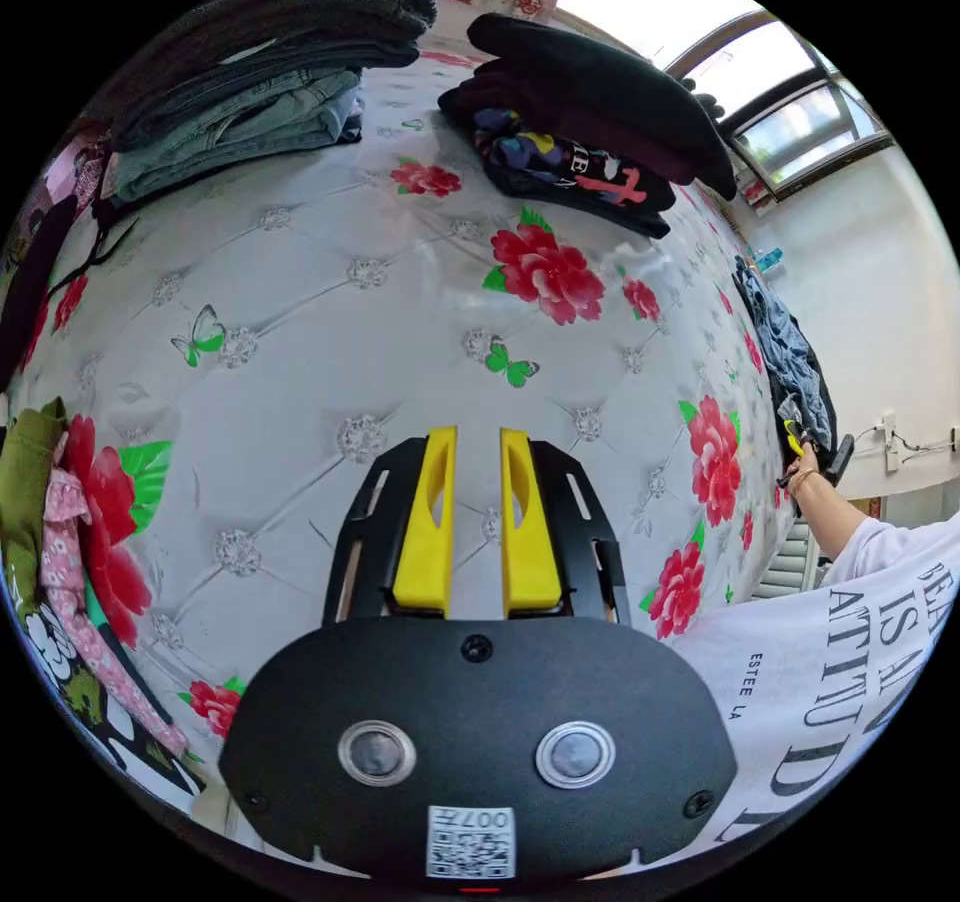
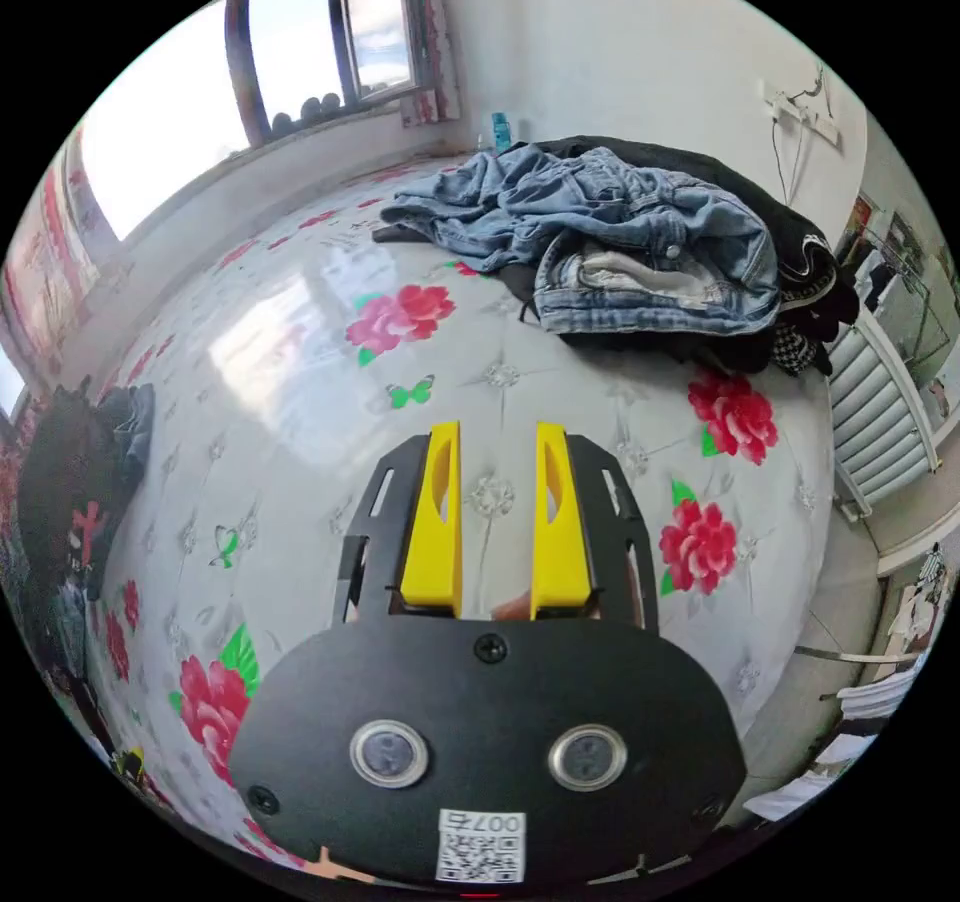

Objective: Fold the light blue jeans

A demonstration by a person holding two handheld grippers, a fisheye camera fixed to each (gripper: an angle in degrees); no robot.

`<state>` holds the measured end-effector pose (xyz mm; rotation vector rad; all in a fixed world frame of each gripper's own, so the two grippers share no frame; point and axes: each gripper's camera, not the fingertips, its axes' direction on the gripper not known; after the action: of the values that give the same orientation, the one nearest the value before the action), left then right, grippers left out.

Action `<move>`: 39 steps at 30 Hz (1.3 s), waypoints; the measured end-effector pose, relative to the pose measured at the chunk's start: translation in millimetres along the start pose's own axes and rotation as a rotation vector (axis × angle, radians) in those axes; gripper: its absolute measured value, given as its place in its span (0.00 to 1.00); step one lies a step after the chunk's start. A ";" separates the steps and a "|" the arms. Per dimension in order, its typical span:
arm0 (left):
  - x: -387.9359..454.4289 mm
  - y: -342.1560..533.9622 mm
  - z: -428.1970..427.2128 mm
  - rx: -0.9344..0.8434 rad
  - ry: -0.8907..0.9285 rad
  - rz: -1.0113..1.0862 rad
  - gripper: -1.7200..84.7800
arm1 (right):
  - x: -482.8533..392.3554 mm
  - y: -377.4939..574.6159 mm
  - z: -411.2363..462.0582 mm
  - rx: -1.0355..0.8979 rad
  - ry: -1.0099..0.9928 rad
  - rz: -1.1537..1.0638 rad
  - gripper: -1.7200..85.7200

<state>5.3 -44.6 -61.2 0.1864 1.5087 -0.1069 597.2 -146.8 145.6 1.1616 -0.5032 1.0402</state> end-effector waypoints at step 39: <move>-0.5 147.5 -44.3 0.133 -0.011 -0.087 0.09 | -329.2 528.8 -295.5 -0.655 -1.142 -1.325 0.09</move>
<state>-10.8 108.4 -54.7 0.2262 1.4992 -0.2779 -66.4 9.2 43.4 1.0482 -0.6764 -0.9591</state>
